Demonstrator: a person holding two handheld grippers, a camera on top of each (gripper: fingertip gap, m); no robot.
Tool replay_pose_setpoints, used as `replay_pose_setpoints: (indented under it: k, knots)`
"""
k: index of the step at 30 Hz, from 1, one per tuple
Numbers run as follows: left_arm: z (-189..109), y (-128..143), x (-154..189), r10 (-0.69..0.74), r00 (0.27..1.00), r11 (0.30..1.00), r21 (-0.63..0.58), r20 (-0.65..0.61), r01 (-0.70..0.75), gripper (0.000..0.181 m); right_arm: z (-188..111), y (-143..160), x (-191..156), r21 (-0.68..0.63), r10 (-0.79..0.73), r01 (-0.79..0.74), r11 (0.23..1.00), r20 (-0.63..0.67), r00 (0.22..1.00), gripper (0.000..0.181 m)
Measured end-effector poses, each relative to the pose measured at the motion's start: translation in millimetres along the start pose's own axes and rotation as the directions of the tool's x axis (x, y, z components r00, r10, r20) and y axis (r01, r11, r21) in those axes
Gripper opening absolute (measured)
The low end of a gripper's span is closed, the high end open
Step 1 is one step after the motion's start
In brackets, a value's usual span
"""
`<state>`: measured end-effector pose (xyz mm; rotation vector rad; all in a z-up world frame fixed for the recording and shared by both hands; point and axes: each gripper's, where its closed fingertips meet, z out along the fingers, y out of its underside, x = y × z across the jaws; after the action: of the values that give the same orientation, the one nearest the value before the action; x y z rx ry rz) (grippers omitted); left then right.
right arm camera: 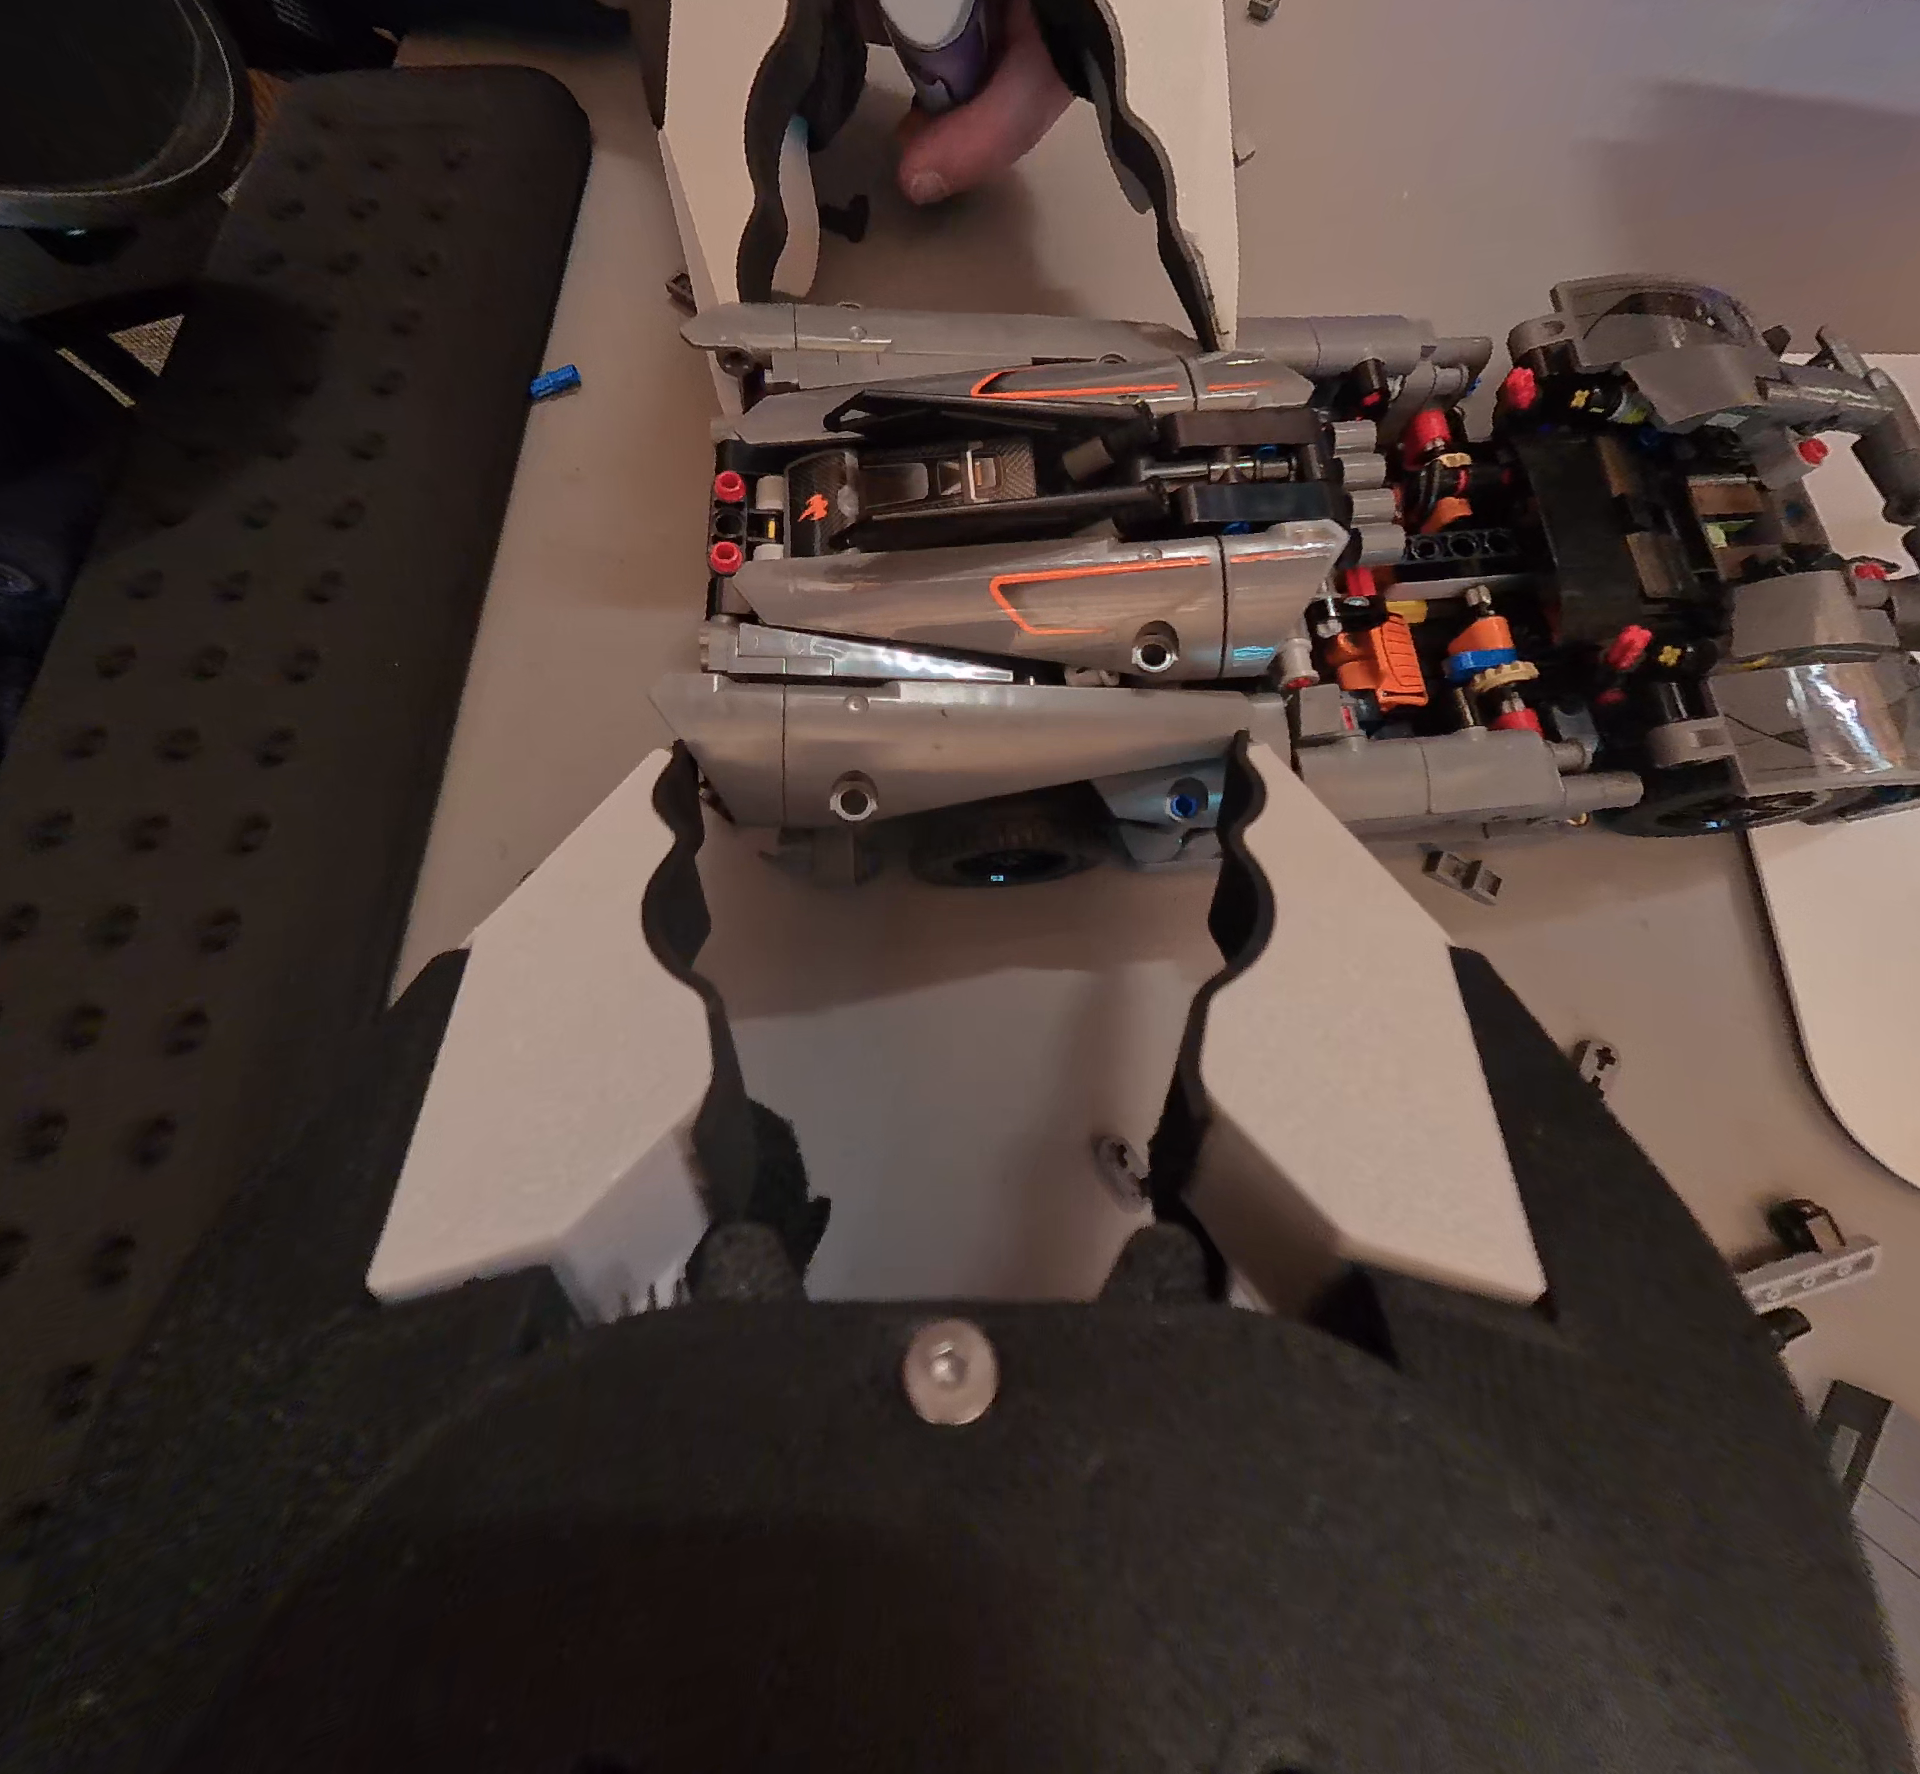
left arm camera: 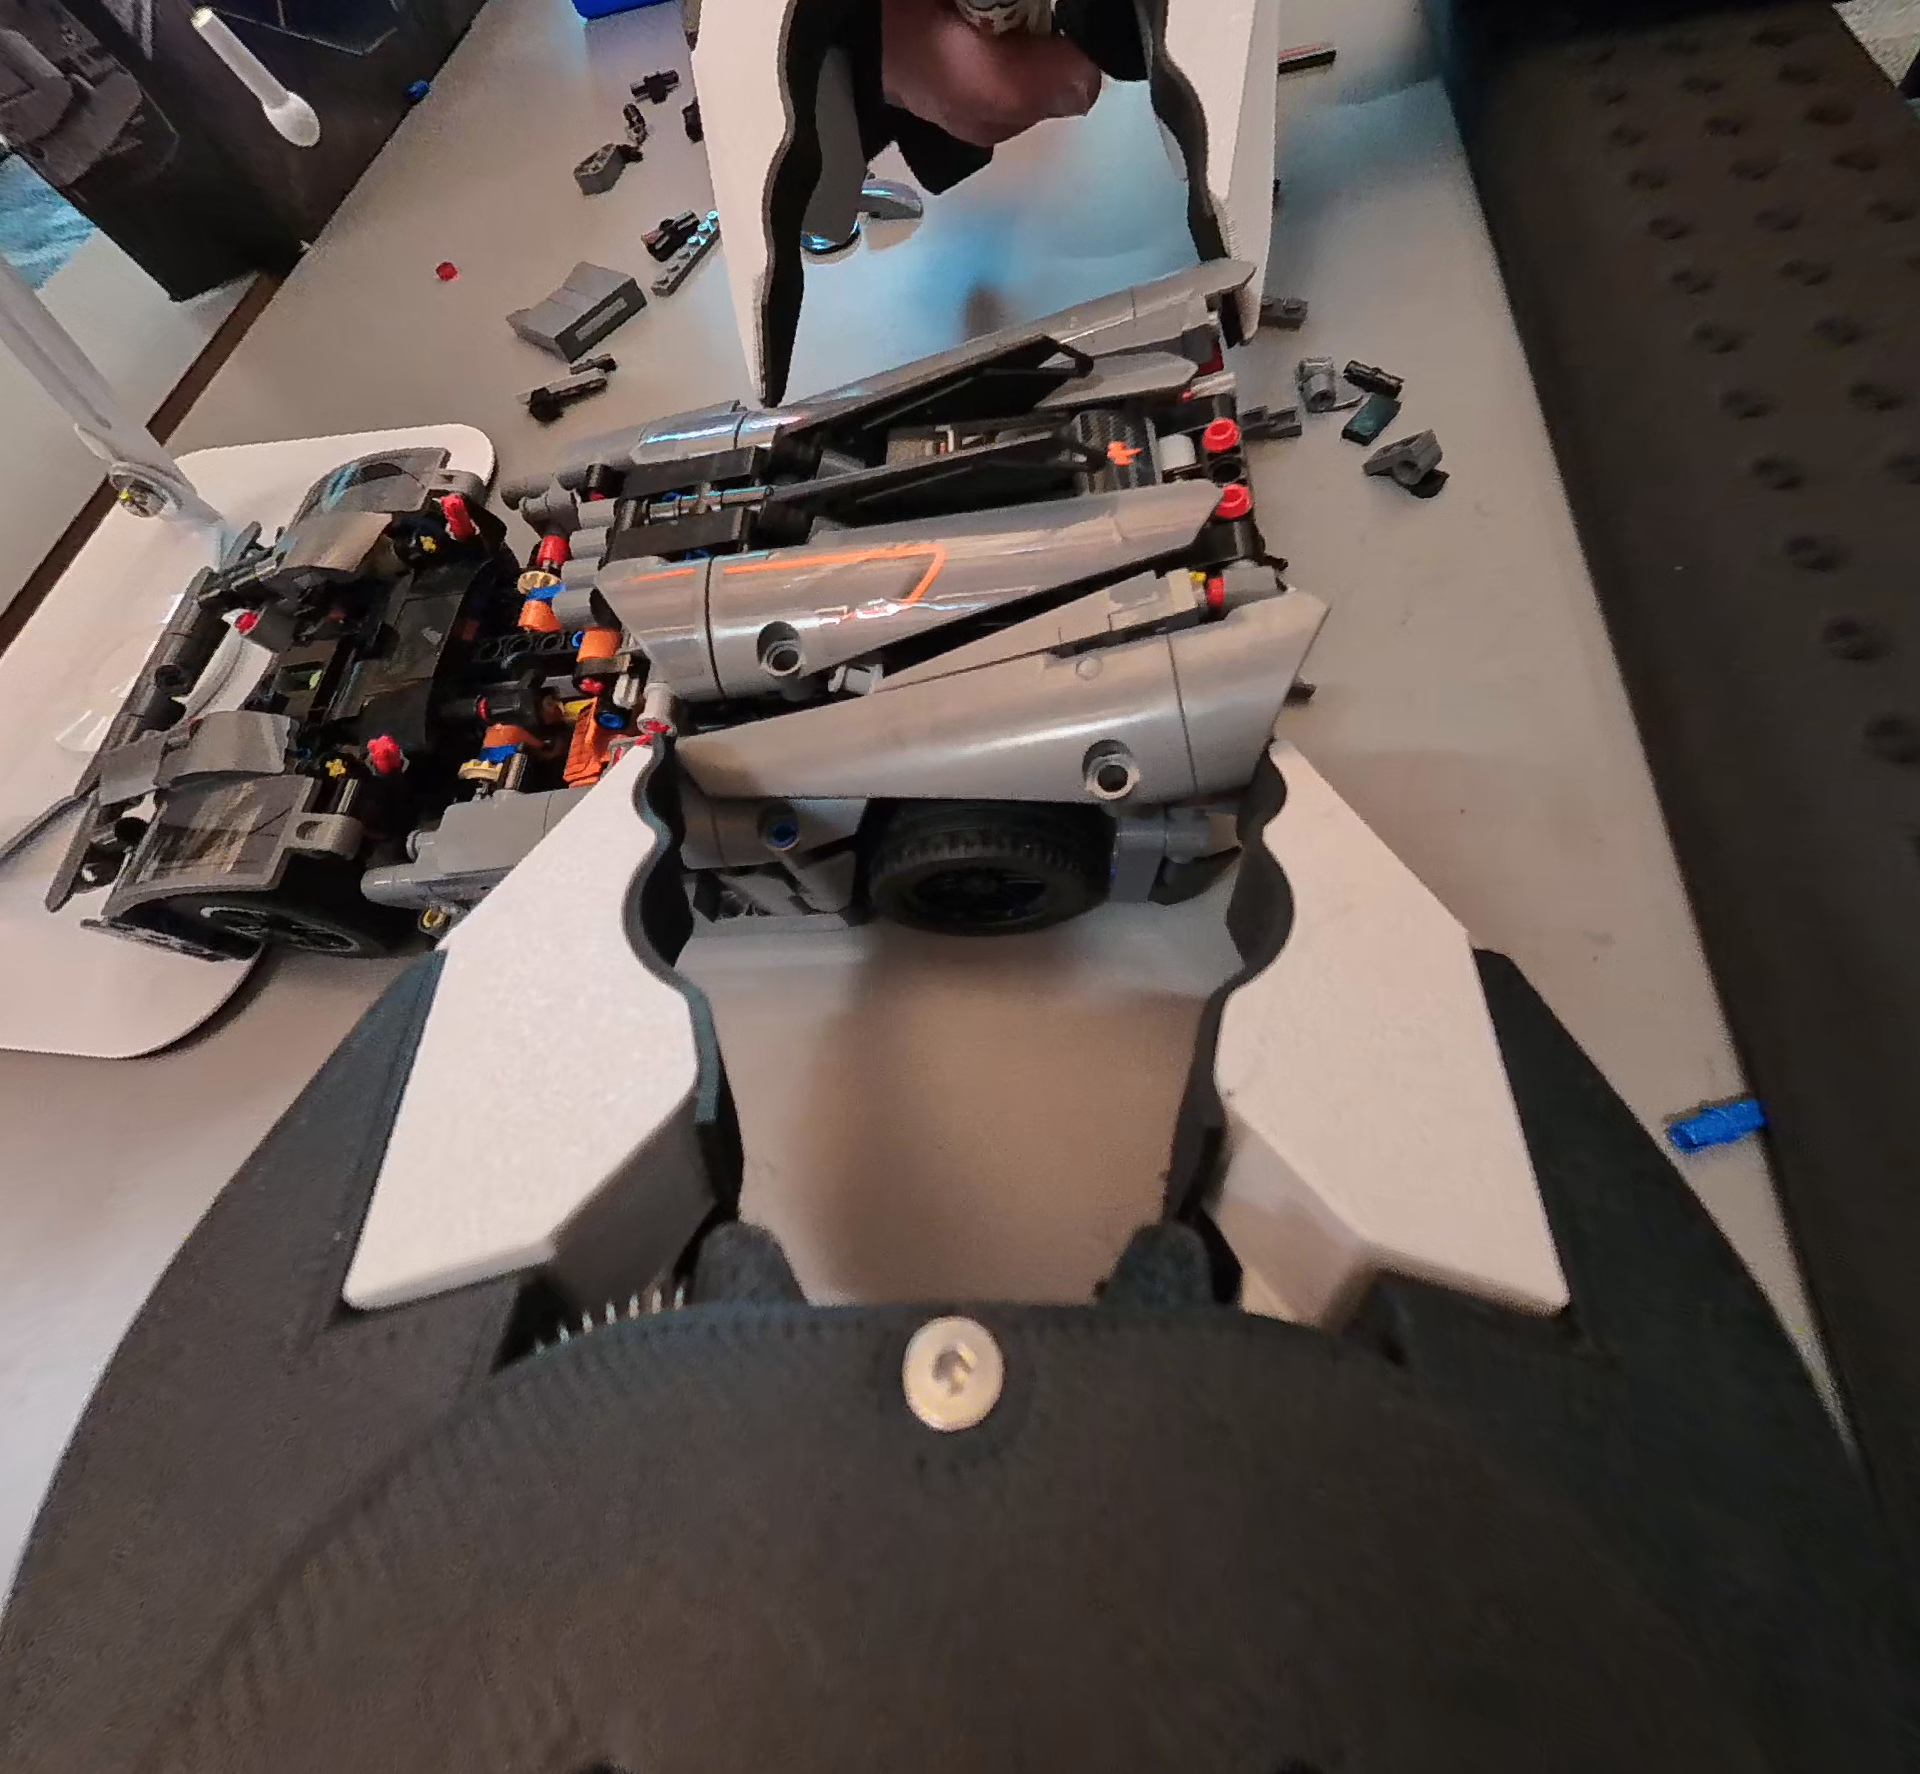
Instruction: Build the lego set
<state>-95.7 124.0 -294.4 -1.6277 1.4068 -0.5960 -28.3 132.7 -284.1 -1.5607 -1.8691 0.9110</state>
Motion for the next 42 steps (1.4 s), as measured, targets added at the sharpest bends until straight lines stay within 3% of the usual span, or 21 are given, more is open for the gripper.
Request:
replay_pose_setpoints:
  k: [42]
  knots:
    - [-2.9,-5.5,1.8,-0.087,0.995,0.995,0.045,-0.047,0.089,0.104,-4.2,-3.4,-1.5,0.057,0.059,-0.063,0.996,0.061,0.996,0.095]
